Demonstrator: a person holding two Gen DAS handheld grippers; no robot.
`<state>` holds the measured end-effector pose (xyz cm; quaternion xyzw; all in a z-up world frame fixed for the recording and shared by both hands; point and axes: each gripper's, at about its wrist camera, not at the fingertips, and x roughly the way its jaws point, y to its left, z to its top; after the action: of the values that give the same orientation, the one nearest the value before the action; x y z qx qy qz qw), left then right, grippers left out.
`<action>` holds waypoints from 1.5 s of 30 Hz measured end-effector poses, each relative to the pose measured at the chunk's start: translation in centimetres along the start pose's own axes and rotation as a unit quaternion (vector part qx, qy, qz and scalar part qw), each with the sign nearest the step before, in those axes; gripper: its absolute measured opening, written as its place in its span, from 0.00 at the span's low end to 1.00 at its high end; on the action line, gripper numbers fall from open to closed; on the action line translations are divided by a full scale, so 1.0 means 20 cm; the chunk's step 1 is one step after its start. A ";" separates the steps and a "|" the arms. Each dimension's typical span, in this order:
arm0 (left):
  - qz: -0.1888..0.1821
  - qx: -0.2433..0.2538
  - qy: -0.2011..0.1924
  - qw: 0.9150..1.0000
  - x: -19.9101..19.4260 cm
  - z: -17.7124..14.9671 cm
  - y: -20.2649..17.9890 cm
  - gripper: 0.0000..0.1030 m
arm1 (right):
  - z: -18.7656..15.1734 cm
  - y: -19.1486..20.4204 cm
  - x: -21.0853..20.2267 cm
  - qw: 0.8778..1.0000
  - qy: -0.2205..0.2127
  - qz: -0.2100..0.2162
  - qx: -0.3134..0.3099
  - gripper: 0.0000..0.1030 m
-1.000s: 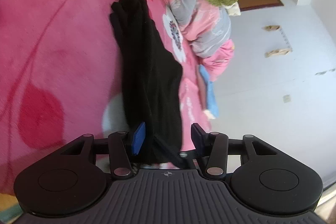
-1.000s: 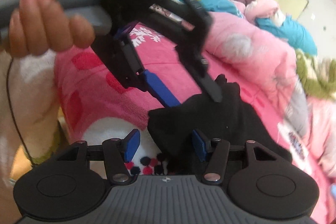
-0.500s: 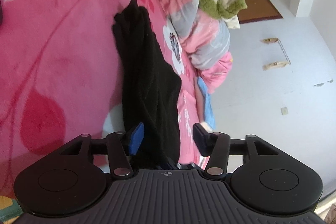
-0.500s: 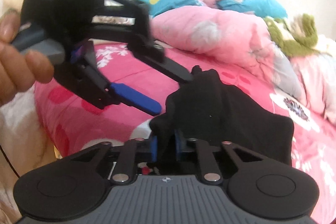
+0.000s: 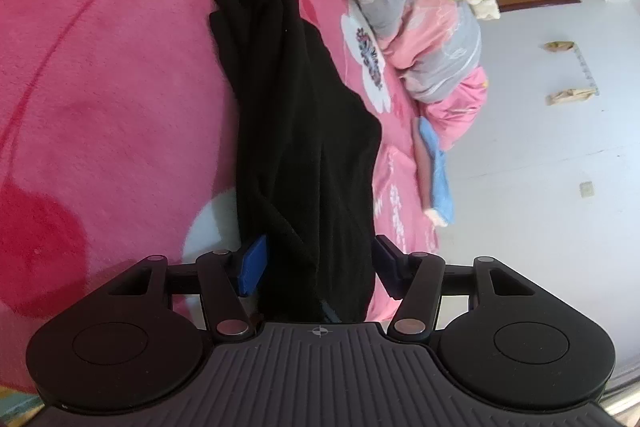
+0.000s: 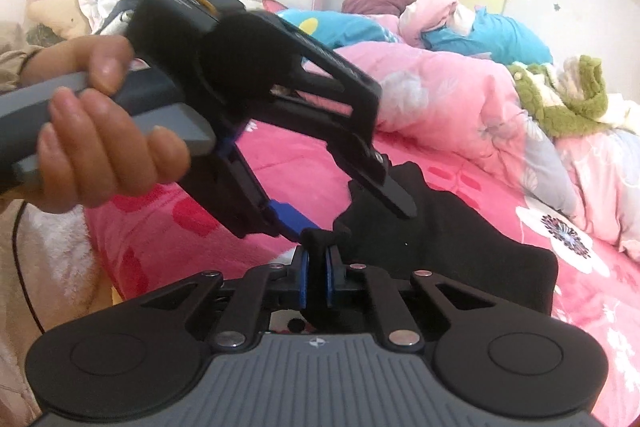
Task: Fold clothes
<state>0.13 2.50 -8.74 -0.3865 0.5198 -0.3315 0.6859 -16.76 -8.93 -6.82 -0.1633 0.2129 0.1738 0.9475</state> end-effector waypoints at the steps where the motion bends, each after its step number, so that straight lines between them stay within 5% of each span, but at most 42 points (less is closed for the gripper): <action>1: 0.000 -0.002 -0.003 1.000 -0.01 0.00 -0.01 0.55 | 0.00 -0.02 -0.01 1.000 -0.005 0.000 0.009 0.08; 8: -0.016 0.015 -0.046 0.999 -0.12 -0.02 -0.12 0.55 | 0.03 -0.29 -0.13 0.991 -0.048 0.006 0.121 0.05; 15: -0.030 0.077 -0.076 0.994 -0.19 -0.04 -0.23 0.55 | 0.05 -0.86 -0.22 0.937 -0.074 0.070 0.333 0.04; 18: -0.035 0.081 -0.082 0.993 -0.20 -0.03 -0.24 0.55 | 0.05 -1.00 -0.23 0.916 -0.078 0.097 0.382 0.03; 22: -0.045 0.055 -0.090 0.993 -0.19 0.02 -0.22 0.55 | 0.06 -1.07 -0.25 0.904 -0.084 0.117 0.402 0.02; 34: -0.040 0.028 -0.089 0.995 -0.15 0.08 -0.15 0.55 | -0.02 -1.01 -0.23 0.906 -0.048 0.128 0.401 0.06; 37: -0.039 0.026 -0.090 0.995 -0.15 0.09 -0.13 0.55 | -0.09 -1.03 -0.21 0.896 -0.031 0.122 0.426 0.45; 39: -0.039 0.031 -0.087 0.995 -0.14 0.09 -0.13 0.55 | -0.13 -1.01 -0.18 0.889 -0.017 0.121 0.440 0.57; 43: -0.042 0.047 -0.083 0.995 -0.12 0.09 -0.15 0.56 | -0.17 -0.92 -0.12 0.893 0.012 0.138 0.428 0.57; 44: -0.041 0.050 -0.082 0.995 -0.12 0.09 -0.15 0.56 | -0.16 -0.88 -0.10 0.900 0.014 0.139 0.412 0.53; 45: -0.040 0.053 -0.081 0.994 -0.12 0.09 -0.15 0.56 | -0.15 -0.85 -0.09 0.907 0.016 0.140 0.397 0.39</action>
<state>1.14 3.37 -4.72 -0.3961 0.4280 -0.3532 0.7315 -12.54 -25.53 -4.64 0.2546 0.3003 0.2031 0.8965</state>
